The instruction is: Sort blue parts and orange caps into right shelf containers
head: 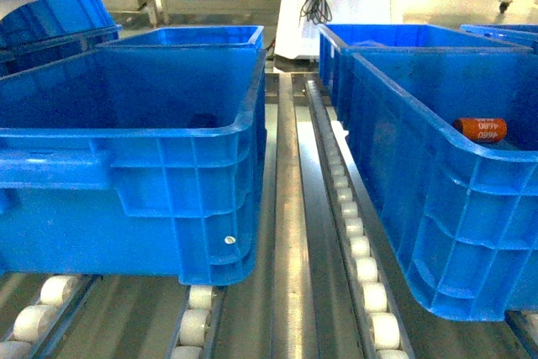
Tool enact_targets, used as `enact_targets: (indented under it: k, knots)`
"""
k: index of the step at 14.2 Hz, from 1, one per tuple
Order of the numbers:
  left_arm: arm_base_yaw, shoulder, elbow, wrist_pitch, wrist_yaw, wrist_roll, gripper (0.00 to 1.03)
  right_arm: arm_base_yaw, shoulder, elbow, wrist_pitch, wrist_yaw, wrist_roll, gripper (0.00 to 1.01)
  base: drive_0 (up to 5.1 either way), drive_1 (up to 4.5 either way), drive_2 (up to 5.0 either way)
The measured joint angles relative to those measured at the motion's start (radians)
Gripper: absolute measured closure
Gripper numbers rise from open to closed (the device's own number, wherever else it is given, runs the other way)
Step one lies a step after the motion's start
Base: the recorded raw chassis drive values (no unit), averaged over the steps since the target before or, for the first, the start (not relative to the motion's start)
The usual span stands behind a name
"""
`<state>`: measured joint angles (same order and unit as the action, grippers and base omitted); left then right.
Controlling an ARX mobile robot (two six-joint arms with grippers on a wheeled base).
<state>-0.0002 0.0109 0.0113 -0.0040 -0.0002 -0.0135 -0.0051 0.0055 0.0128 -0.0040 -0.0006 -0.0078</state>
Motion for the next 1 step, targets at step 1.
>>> enact_targets:
  k: [1]
  knots:
    - [0.000, 0.000, 0.000, 0.000, 0.000, 0.000, 0.05, 0.000, 0.000, 0.000, 0.000, 0.000, 0.000, 0.03, 0.0, 0.00, 0.0]
